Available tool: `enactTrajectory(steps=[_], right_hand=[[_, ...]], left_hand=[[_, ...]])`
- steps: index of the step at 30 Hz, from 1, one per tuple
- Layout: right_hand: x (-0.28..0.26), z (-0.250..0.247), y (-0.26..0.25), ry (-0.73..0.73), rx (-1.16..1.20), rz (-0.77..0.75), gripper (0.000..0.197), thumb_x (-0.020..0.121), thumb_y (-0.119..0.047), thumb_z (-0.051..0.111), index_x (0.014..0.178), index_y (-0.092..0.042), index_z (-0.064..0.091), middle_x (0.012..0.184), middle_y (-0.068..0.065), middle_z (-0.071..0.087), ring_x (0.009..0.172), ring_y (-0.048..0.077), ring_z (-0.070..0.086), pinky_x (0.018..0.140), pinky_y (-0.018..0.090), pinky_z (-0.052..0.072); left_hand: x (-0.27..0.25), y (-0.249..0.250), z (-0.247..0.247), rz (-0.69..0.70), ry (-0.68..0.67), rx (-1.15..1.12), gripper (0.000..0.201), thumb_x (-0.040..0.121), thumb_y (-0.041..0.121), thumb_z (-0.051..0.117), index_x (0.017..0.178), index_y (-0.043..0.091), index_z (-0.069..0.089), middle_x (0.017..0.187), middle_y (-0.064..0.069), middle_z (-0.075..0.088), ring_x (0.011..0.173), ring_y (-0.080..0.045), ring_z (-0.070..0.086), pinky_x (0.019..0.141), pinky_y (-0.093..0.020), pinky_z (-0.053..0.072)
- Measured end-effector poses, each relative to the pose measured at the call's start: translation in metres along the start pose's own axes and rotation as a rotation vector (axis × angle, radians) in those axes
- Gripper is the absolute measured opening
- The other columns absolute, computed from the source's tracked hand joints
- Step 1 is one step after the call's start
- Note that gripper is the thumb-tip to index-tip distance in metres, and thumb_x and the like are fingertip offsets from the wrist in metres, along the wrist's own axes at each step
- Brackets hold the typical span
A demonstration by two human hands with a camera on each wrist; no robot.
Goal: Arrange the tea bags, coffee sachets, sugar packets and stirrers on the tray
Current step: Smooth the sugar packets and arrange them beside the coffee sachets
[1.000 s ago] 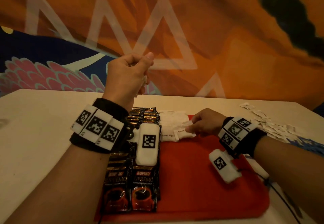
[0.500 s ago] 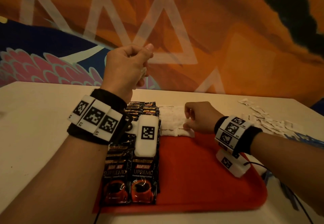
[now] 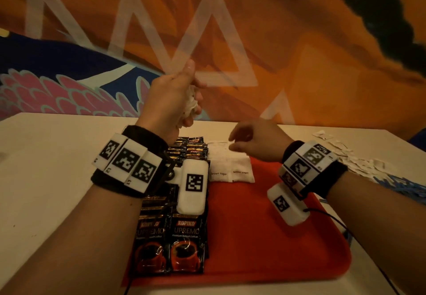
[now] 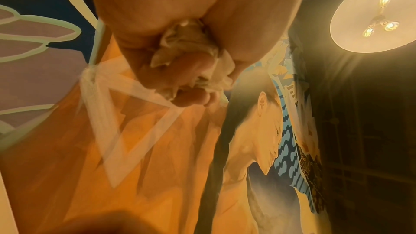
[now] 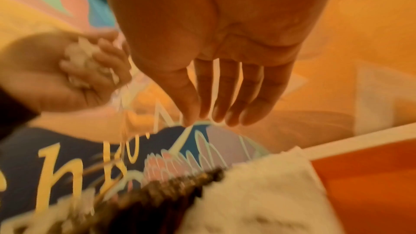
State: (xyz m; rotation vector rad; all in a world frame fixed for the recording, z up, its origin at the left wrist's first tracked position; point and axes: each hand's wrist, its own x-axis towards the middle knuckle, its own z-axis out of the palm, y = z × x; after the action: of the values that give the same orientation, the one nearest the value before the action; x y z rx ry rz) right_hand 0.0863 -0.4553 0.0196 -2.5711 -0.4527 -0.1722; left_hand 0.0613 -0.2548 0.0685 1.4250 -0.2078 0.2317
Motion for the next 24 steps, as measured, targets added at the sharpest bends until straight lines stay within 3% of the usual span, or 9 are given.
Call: enactTrajectory(steps=[2, 5, 8, 12, 16, 18, 21, 24], right_hand=[[-0.001, -0.007, -0.012, 0.146, 0.12, -0.063, 0.011, 0.084, -0.028, 0.077, 0.092, -0.023, 0.072, 0.086, -0.012, 0.069, 0.079, 0.001, 0.063, 0.068, 0.012, 0.048], [-0.003, -0.013, -0.031, 0.276, 0.373, -0.175, 0.008, 0.083, -0.023, 0.078, 0.087, -0.017, 0.074, 0.082, -0.006, 0.072, 0.075, 0.008, 0.066, 0.068, 0.023, 0.052], [-0.007, -0.017, -0.048, 0.314, 0.527, -0.293, 0.012, 0.08, -0.015, 0.081, 0.089, -0.013, 0.074, 0.083, 0.0, 0.075, 0.074, 0.012, 0.07, 0.067, 0.024, 0.053], [-0.014, -0.015, -0.061, 0.298, 0.483, -0.391, 0.025, 0.073, -0.015, 0.086, 0.096, -0.012, 0.074, 0.082, -0.003, 0.074, 0.076, 0.007, 0.07, 0.072, 0.023, 0.057], [-0.013, -0.008, -0.06, 0.339, 0.429, -0.392, 0.011, 0.078, -0.014, 0.082, 0.088, -0.016, 0.077, 0.078, -0.008, 0.073, 0.074, 0.007, 0.068, 0.068, 0.018, 0.053], [-0.013, -0.006, -0.059, 0.359, 0.46, -0.405, 0.004, 0.08, -0.013, 0.08, 0.082, -0.015, 0.077, 0.076, -0.005, 0.073, 0.072, 0.01, 0.068, 0.067, 0.022, 0.054], [-0.011, -0.006, -0.056, 0.402, 0.504, -0.39, 0.007, 0.085, -0.014, 0.075, 0.081, -0.018, 0.074, 0.076, -0.006, 0.072, 0.07, 0.007, 0.068, 0.064, 0.023, 0.053], [-0.009, -0.01, -0.05, 0.428, 0.529, -0.377, 0.006, 0.087, -0.016, 0.073, 0.083, -0.019, 0.072, 0.079, -0.005, 0.072, 0.074, 0.012, 0.068, 0.065, 0.037, 0.056]], left_hand=[[-0.003, -0.001, 0.004, -0.051, -0.022, -0.047, 0.048, 0.103, 0.052, 0.04, 0.087, 0.013, 0.064, 0.063, 0.0, 0.058, 0.052, -0.014, 0.053, 0.039, -0.022, 0.031], [-0.007, -0.002, 0.009, -0.111, -0.048, -0.098, 0.056, 0.103, 0.057, 0.033, 0.087, 0.012, 0.063, 0.063, -0.003, 0.059, 0.052, -0.017, 0.053, 0.039, -0.019, 0.029], [-0.008, -0.004, 0.012, -0.132, -0.057, -0.096, 0.06, 0.102, 0.059, 0.029, 0.086, 0.012, 0.062, 0.065, -0.006, 0.061, 0.049, -0.017, 0.055, 0.037, -0.017, 0.03], [-0.008, -0.005, 0.015, -0.125, -0.037, -0.054, 0.058, 0.103, 0.059, 0.03, 0.08, 0.015, 0.061, 0.063, -0.004, 0.057, 0.041, -0.011, 0.048, 0.038, -0.021, 0.031], [-0.007, -0.007, 0.014, -0.128, -0.098, -0.006, 0.059, 0.102, 0.06, 0.03, 0.084, 0.015, 0.063, 0.075, -0.008, 0.058, 0.045, -0.01, 0.048, 0.039, -0.021, 0.032], [-0.007, -0.007, 0.014, -0.13, -0.159, -0.005, 0.058, 0.102, 0.06, 0.03, 0.088, 0.014, 0.063, 0.078, -0.011, 0.057, 0.044, -0.01, 0.048, 0.039, -0.02, 0.032], [-0.007, -0.008, 0.013, -0.15, -0.186, -0.016, 0.056, 0.098, 0.062, 0.036, 0.08, 0.017, 0.064, 0.074, -0.008, 0.058, 0.05, -0.015, 0.053, 0.039, -0.019, 0.032], [-0.007, -0.009, 0.011, -0.185, -0.169, -0.076, 0.053, 0.097, 0.061, 0.041, 0.077, 0.017, 0.063, 0.07, -0.006, 0.059, 0.054, -0.017, 0.055, 0.036, -0.018, 0.03]])
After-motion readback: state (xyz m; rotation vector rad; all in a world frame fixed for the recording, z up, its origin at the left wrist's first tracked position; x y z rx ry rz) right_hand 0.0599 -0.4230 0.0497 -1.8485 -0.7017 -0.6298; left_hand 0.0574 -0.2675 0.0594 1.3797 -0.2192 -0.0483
